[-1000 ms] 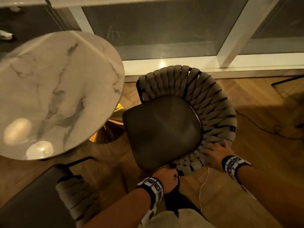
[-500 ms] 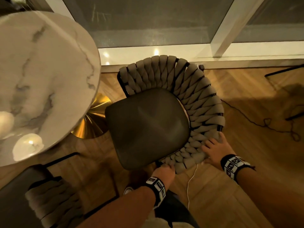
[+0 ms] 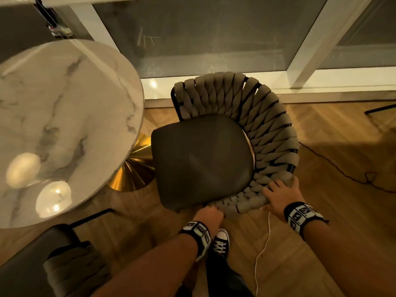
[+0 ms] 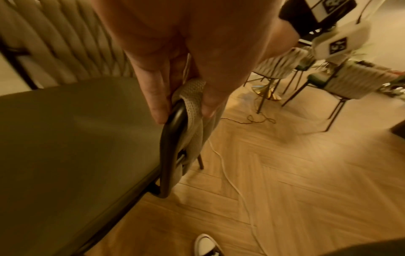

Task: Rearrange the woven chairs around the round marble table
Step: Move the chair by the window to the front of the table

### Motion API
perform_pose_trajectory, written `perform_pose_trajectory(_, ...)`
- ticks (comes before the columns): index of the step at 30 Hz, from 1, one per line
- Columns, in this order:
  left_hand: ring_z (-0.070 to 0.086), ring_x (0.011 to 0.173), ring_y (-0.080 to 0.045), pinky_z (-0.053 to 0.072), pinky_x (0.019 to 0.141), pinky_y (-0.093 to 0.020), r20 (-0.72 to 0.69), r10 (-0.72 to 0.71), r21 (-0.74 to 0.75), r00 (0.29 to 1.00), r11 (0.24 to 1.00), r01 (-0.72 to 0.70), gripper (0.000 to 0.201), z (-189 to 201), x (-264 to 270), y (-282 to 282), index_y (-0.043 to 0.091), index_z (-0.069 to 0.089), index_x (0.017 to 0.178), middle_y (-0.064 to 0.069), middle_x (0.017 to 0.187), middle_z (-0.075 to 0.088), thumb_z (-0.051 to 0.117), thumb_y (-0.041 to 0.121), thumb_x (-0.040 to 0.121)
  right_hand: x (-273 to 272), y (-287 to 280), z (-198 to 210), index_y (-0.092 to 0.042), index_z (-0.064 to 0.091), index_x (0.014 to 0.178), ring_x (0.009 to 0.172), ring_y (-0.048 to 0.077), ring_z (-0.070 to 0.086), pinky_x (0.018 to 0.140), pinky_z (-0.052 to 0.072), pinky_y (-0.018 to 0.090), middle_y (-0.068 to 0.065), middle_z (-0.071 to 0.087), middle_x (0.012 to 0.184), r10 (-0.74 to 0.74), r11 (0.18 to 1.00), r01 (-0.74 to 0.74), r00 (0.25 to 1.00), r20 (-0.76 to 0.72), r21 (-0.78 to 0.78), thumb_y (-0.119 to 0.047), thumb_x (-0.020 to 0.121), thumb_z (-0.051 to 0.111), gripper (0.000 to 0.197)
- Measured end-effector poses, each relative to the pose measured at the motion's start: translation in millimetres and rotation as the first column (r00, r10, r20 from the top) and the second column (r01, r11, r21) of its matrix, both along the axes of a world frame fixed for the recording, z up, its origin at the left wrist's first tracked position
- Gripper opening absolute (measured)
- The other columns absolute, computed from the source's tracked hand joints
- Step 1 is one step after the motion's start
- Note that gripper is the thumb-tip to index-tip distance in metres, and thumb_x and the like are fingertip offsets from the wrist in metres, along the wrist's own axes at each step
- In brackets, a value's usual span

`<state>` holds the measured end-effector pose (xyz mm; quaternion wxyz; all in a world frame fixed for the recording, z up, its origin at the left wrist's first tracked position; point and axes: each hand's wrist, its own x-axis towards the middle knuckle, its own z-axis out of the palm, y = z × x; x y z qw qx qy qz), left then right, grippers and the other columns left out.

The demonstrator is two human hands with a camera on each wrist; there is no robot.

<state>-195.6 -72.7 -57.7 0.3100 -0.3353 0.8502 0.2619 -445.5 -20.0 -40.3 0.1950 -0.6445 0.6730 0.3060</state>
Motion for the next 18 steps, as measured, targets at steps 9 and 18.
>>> perform_pose_trajectory(9,0.056,0.112,-0.039,0.051,0.093,-0.051,0.019,0.225,-0.112,0.974,0.969,-0.221,0.040,-9.2,46.2,-82.2,0.022,0.042,0.137,-0.017,0.123,0.056,0.047,0.029,0.098,46.8,-65.7,-14.1,-0.034,0.037,0.141,0.138,0.026,0.031,0.107,0.005,0.078,-0.001,0.041,0.146,-0.171,0.981,0.180,0.979,0.114,-0.069,-0.078,0.081,0.035,0.074)
perform_pose_trajectory(18,0.053,0.119,-0.036,0.051,0.095,-0.049,0.041,0.314,-0.200,0.949,0.933,-0.300,0.045,-13.4,70.0,-123.9,0.030,0.034,0.144,-0.014,0.133,0.050,0.045,0.033,0.100,77.1,-109.3,-21.7,-0.036,0.034,0.141,0.140,0.029,0.026,0.106,0.003,0.080,0.002,0.035,0.149,-0.241,0.962,0.259,0.953,0.181,-0.085,-0.076,0.079,0.045,0.074)
